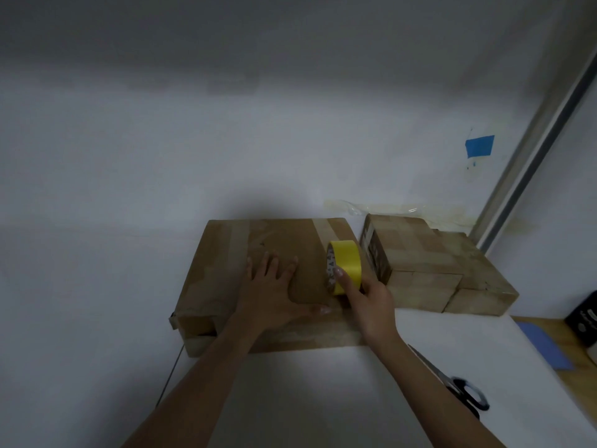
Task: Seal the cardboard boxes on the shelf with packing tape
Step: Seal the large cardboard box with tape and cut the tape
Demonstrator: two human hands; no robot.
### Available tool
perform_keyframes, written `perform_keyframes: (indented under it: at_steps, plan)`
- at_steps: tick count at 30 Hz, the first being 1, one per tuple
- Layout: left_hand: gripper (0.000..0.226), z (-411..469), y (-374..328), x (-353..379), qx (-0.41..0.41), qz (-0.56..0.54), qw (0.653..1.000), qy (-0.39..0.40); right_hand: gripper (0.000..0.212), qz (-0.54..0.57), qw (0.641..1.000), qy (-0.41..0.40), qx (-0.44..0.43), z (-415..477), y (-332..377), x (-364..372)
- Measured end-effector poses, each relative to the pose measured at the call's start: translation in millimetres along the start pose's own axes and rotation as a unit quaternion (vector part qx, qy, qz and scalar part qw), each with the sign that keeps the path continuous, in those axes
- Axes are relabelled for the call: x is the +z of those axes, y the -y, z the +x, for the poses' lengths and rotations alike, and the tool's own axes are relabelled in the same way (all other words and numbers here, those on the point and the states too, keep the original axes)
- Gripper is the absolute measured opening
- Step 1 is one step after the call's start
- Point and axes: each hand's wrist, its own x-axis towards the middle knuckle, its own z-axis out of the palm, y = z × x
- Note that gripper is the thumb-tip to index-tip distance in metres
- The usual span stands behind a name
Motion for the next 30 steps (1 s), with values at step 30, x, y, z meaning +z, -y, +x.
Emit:
perform_keyframes:
  at_steps: [30]
  plan:
    - [0.138,-3,5,-4,0.029,0.030,0.999,0.033,0.044,-0.032,0.999,0.014,-0.040,-49,-1,-34]
